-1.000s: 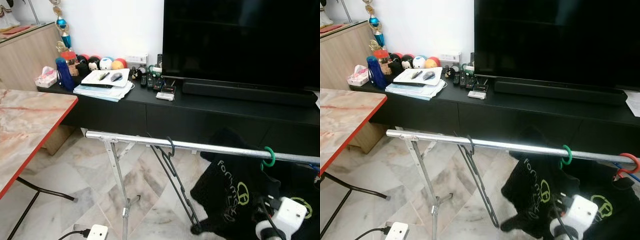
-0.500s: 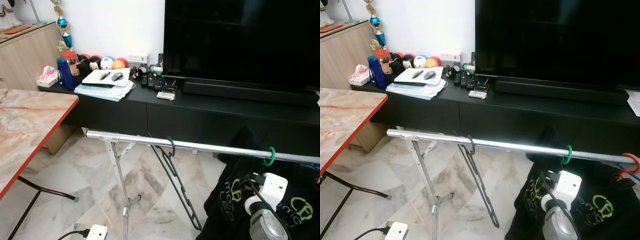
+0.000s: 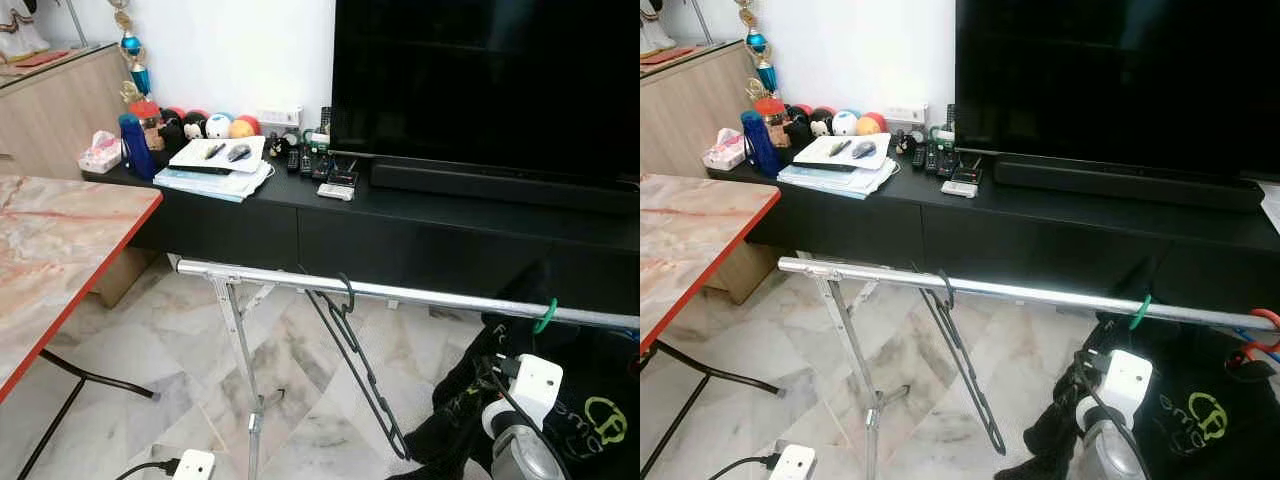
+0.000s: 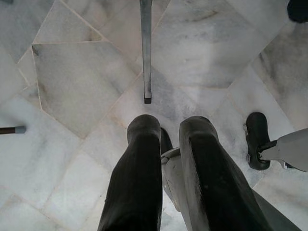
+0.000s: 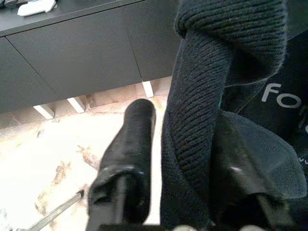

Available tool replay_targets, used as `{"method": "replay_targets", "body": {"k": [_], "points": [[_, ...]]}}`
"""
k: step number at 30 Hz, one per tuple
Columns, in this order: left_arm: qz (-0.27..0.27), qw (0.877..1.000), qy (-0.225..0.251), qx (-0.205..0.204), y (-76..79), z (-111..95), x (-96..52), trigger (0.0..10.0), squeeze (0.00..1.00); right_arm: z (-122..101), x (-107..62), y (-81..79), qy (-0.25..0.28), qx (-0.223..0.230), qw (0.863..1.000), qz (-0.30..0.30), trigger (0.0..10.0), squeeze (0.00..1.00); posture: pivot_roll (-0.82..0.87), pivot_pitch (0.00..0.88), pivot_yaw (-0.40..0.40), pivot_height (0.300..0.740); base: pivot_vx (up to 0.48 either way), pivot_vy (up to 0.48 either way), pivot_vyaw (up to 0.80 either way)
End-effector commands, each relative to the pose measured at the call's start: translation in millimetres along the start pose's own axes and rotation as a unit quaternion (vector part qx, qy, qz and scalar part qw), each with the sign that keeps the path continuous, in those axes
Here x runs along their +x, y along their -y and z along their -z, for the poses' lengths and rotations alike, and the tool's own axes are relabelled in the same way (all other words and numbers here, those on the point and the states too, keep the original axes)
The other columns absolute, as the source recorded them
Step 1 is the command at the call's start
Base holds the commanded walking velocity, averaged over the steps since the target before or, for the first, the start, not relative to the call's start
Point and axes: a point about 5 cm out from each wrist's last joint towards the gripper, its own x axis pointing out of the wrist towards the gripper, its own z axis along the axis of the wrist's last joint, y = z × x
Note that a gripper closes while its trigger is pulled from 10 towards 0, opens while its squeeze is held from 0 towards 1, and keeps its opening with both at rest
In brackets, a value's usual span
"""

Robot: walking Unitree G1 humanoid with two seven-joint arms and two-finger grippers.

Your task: Hang hanger

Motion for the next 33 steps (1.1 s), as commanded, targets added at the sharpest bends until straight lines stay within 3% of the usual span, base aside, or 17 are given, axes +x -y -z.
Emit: {"method": "replay_targets", "body": {"k": [1, 23, 33], "points": [[0.001, 1.000, -0.011, 0.003, 0.8, 5.5, -0.6, 10.0, 0.00, -1.2, 1.3, 2.2, 0.005, 0.002, 1.000, 0.008, 0.0, 0.00, -0.04, 0.002, 0.017, 0.740, 0.000, 0.000, 0.00], [0.007, 1.000, -0.006, 0.002, 4.3, 4.1, 0.3, 10.0, 0.00, -5.5, -4.4, 12.0, 0.041, -0.008, 0.999, 0.033, 0.0, 0.00, -0.04, 0.000, 0.012, 0.740, 0.000, 0.000, 0.00], [0.009, 1.000, -0.005, 0.006, 6.0, 3.7, 0.7, 10.0, 0.00, -15.3, -9.9, 2.1, 0.095, -0.032, 0.995, 0.010, 0.0, 0.00, -0.04, 0.000, 0.010, 0.740, 0.000, 0.000, 0.00]]}}
